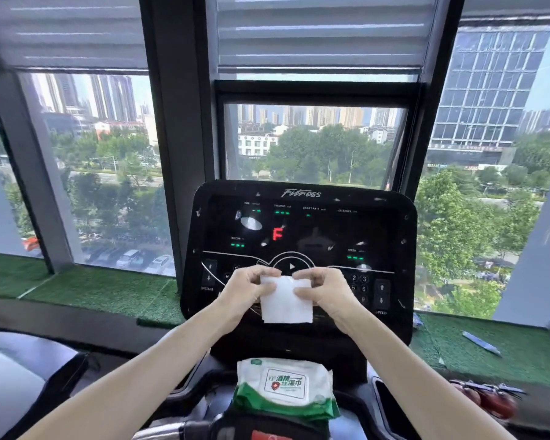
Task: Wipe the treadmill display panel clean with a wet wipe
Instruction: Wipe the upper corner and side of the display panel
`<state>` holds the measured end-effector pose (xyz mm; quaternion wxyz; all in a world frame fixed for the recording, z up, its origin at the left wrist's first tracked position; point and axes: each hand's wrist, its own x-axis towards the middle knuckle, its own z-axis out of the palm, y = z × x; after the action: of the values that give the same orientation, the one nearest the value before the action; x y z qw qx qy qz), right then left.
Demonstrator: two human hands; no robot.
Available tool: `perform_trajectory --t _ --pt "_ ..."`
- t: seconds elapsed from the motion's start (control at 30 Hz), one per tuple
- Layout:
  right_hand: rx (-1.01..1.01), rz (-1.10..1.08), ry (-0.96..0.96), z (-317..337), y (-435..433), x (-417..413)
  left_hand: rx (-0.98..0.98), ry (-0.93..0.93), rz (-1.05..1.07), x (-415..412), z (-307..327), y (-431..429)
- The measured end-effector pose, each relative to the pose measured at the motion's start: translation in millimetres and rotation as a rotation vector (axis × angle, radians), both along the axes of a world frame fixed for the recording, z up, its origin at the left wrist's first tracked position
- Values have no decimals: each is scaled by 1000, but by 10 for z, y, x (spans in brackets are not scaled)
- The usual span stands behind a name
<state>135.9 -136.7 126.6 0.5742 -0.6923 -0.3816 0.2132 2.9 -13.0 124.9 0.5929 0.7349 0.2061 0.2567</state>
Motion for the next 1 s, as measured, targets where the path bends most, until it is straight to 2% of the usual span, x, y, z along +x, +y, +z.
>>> perform_trajectory --t 0.13,0.23,0.3,0.4,0.5,0.63,0.87,1.0 --pt "-24 -116 -298 -13 -16 -17 114 64 36 -24 5 -44" --pt "-34 -116 -384 -11 -44 -17 335 120 198 -58 40 -116" --pt "-53 -92 -392 -1 -54 -21 455 157 222 -87 66 -141" --pt "-46 -37 -304 30 -44 -37 468 176 201 -105 93 -146" --pt "6 6 -173 30 -8 -49 298 138 214 -120 100 -121" --pt "-47 -51 -170 -58 41 -124 195 123 159 -127 11 -103" --pt "-68 -34 63 -38 316 -232 461 86 253 -44 9 -44" --pt "-62 -44 100 -18 532 -289 526 71 250 -30 19 188"
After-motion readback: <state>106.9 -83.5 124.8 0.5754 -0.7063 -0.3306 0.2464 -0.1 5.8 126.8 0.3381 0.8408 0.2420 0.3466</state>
